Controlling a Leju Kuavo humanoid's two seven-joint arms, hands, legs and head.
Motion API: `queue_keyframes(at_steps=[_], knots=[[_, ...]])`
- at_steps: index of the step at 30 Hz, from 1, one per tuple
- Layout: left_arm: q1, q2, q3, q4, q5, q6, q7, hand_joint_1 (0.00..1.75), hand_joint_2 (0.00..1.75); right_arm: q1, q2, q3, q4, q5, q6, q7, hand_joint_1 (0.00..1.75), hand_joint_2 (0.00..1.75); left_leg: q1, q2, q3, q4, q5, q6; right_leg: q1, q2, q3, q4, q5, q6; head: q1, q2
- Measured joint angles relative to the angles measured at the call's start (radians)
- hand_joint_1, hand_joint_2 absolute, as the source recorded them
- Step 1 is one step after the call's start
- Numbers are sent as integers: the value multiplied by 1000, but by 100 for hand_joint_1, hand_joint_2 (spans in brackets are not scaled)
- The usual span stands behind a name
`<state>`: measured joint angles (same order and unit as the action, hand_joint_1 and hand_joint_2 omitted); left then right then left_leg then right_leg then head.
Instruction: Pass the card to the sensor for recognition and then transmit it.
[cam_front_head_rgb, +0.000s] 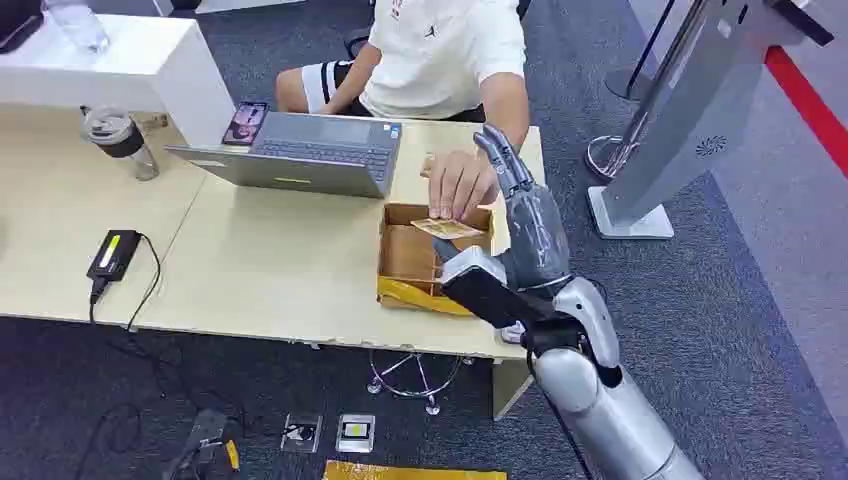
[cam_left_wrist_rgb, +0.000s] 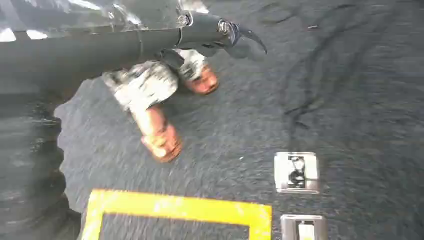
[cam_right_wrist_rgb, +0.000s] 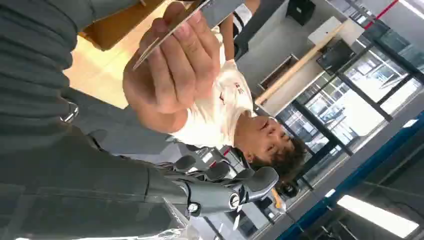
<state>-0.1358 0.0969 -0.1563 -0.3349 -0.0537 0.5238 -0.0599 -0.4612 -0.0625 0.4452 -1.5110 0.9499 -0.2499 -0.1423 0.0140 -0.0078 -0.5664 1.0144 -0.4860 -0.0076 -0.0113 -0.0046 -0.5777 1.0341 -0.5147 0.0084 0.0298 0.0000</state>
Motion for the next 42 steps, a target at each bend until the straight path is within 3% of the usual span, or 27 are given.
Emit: queue_keyframes(at_steps=[4, 8, 9, 10, 13, 19, 23, 27, 28, 29, 30, 34, 37, 40, 42], knots=[[1, -37, 64, 39, 42, 34, -8, 0, 175, -14, 38, 10, 63, 11, -30, -32, 0, 175, 0, 0, 0, 0, 0, 0, 0, 0, 0, 0, 0, 0, 0, 0], [-2, -58, 98, 58, 71, 12, -3, 0, 175, -46, 72, 28, 107, 0, -44, -58, 0, 175, 0, 0, 0, 0, 0, 0, 0, 0, 0, 0, 0, 0, 0, 0], [-4, -63, 109, 62, 75, 8, 2, 0, 175, -56, 84, 33, 123, -2, -46, -60, 30, 175, 0, 0, 0, 0, 0, 0, 0, 0, 0, 0, 0, 0, 0, 0], [-6, -66, 119, 66, 77, 2, 8, 0, 175, -63, 94, 36, 136, -5, -48, -62, 157, 175, 0, 0, 1, 0, 0, 0, 0, 1, 0, 0, 0, 0, 0, 0], [-6, -75, 130, 72, 87, -22, 31, 0, 175, -75, 112, 50, 154, -12, -55, -71, 175, 175, 0, 0, 0, 0, 0, 0, 0, 0, 0, 0, 0, 0, 0, 0], [-11, -88, 151, 79, 106, -55, 90, 0, 175, -104, 153, 88, 231, -27, -87, -88, 175, 175, 0, 0, 0, 0, 0, 0, 0, 0, 0, 0, 0, 0, 0, 0], [-11, -96, 149, 82, 94, -32, 144, 0, 175, -115, 164, 114, 290, -49, -139, -125, 171, 175, 0, 0, 0, 0, 0, 0, 0, 0, 0, 0, 0, 0, 1, 0], [-9, -96, 146, 84, 128, -22, 148, 0, 175, -135, 166, 132, 389, -88, -200, -159, 168, 175, 0, 0, 0, 0, 0, 0, 0, 0, 0, 0, 0, 0, 0, 0], [-8, -96, 146, 85, 129, -17, 148, 0, 175, -135, 166, 137, 401, -90, -202, -162, 150, 175, 0, 0, 0, 0, 0, 0, 0, 0, 0, 0, 0, 0, 0, 0], [-8, -96, 145, 86, 133, -19, 148, 0, 175, -135, 166, 140, 412, -92, -204, -163, 49, 175, 0, 0, 0, 0, 0, 0, 0, 0, 0, 0, 0, 0, 1, 0], [-8, -96, 145, 86, 146, -36, 148, 0, 175, -138, 167, 143, 425, -98, -206, -163, 0, 175, 0, 0, 0, 0, 0, 0, 0, 0, 0, 0, 0, 0, 0, 0], [-8, -97, 136, 87, 205, -80, 150, 0, 175, -151, 167, 154, 470, -126, -216, -154, 0, 175, 0, 0, 0, 0, 0, 0, 0, 0, 0, 0, 0, 0, 0, 0], [-6, -99, 102, 87, 240, -50, 159, 0, 175, -161, 169, 156, 497, -153, -236, -169, 0, 175, 0, 0, 0, 0, 0, 0, 0, 1, 0, 0, 0, 0, 0, 0], [-6, -100, 67, 84, 303, -81, 159, 0, 175, -172, 175, 158, 529, -180, -257, -179, 0, 175, 0, 0, 0, 0, 0, 0, 0, 1, 0, 0, 0, 0, 0, 0], [-6, -100, 38, 80, 325, -67, 159, 0, 175, -181, 176, 159, 550, -187, -268, -192, 0, 175, 0, 0, 1, 0, 0, 0, 0, 0, 0, 0, 0, 0, 0, 0]])
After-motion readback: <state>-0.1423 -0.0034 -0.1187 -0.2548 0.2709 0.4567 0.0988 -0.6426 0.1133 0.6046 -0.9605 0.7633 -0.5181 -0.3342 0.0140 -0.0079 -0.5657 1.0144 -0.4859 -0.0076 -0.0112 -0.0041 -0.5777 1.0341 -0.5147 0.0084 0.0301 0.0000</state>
